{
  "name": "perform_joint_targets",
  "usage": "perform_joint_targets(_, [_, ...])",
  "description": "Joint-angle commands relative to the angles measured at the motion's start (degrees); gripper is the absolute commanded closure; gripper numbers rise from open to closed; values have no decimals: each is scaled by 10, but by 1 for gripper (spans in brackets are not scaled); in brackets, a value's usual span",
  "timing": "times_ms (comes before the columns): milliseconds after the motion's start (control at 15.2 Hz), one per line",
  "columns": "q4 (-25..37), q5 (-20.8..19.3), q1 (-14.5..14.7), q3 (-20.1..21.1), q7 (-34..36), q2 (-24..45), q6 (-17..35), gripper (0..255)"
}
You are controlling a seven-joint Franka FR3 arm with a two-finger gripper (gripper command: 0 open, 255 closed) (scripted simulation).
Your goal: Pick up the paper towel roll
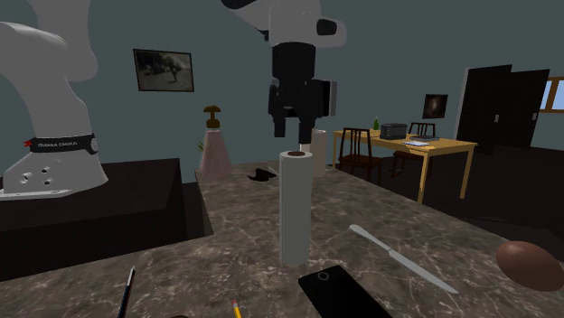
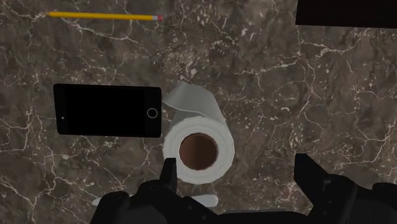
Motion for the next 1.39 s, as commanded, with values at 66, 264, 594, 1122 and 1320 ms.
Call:
perform_joint_targets(66, [62,23,-23,7,-23,52,-8,0])
perform_joint_targets(264, [58,29,-26,11,-26,65,10,0])
perform_joint_targets(594, [52,39,-31,18,-32,87,36,0])
perform_joint_targets(1122, [54,40,-32,18,-33,89,35,255])
perform_joint_targets(1320, [52,39,-31,18,-32,87,36,255])
